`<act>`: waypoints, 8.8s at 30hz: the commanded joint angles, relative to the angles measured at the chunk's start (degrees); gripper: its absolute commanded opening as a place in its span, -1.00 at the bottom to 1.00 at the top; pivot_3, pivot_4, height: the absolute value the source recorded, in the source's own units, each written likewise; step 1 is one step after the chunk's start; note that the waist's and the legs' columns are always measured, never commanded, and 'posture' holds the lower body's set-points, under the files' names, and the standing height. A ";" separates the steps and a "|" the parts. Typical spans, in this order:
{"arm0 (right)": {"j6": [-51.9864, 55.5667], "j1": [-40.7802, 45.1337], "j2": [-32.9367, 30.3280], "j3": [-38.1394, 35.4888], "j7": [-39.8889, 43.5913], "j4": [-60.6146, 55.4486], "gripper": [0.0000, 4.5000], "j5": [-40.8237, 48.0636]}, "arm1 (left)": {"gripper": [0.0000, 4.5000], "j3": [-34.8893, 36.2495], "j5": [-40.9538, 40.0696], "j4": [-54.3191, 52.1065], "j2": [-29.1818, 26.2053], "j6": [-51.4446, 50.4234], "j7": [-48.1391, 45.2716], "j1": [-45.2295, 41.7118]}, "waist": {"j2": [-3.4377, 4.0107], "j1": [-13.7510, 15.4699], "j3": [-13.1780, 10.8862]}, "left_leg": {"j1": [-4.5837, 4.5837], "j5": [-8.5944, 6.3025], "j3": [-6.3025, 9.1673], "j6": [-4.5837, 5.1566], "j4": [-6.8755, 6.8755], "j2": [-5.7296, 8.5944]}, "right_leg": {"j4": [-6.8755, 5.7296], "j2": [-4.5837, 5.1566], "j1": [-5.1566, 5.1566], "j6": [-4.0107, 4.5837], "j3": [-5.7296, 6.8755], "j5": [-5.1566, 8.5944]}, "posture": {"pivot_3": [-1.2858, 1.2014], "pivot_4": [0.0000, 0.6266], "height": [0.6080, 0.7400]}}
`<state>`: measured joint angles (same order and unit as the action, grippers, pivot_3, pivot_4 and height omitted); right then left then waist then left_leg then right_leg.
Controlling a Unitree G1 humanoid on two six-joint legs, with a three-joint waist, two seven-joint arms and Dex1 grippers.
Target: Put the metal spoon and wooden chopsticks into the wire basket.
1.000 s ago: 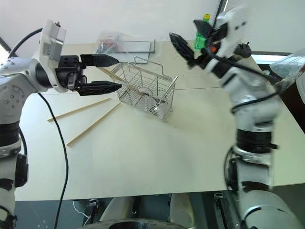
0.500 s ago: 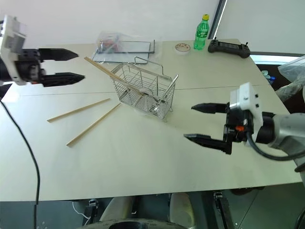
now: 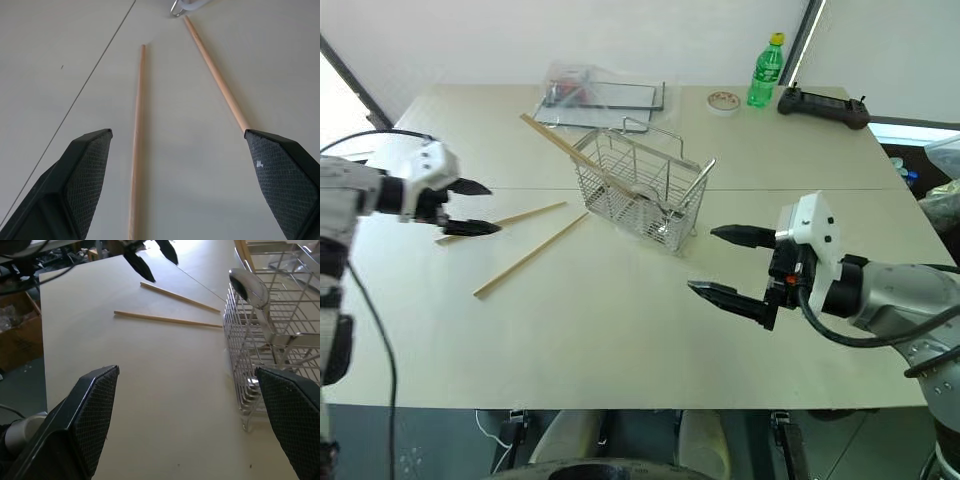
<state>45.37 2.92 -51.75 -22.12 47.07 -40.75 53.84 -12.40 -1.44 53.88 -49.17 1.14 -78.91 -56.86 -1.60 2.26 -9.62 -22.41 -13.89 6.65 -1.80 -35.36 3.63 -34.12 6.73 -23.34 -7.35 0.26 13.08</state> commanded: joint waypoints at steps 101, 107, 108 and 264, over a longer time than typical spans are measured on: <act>-3.65 -10.45 2.17 -6.36 -19.29 -6.65 1.00 9.98 | -0.98 36.33 -19.96 2.01 33.18 2.35 47.42 -31.21 | -0.14 -0.43 0.03 | 0.17 -0.02 0.04 0.03 -0.75 0.32 | -0.02 0.05 0.57 -0.44 -0.01 -0.37 | 0.03 -0.52 0.77; -4.18 -11.83 3.17 -6.95 -20.62 -7.70 1.00 10.12 | -0.98 31.86 -20.58 -9.76 38.50 -2.91 48.00 -23.23 | -0.11 -1.59 0.04 | 0.19 -0.02 0.09 0.04 -0.69 0.33 | -0.08 0.04 0.55 -0.43 -0.03 -0.38 | 0.03 -0.52 0.77; -4.25 -11.91 3.32 -7.02 -20.86 -7.77 1.00 10.15 | -0.98 31.10 -20.29 -11.49 38.99 -3.44 48.32 -21.85 | -0.11 -1.61 0.04 | 0.19 -0.02 0.08 0.04 -0.71 0.34 | -0.07 0.04 0.56 -0.43 -0.05 -0.38 | 0.03 -0.52 0.77; -6.63 -14.04 5.93 -3.62 -21.29 -8.18 1.00 6.95 | -0.97 24.83 -20.46 -19.91 35.65 -10.95 49.04 -15.67 | 0.13 -1.42 0.15 | 0.17 -0.15 -0.11 0.26 -0.80 0.16 | 0.03 -0.04 0.61 -0.37 -0.06 -0.38 | 0.03 -0.52 0.77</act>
<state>40.00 -11.15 -46.08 -23.86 26.09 -47.11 59.92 12.60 -21.94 36.30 -13.54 -10.74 -29.80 -72.61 -1.47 0.83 -9.47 -22.22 -14.04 6.54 -1.54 -36.15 3.80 -34.09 6.69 -22.71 -7.72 0.21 12.70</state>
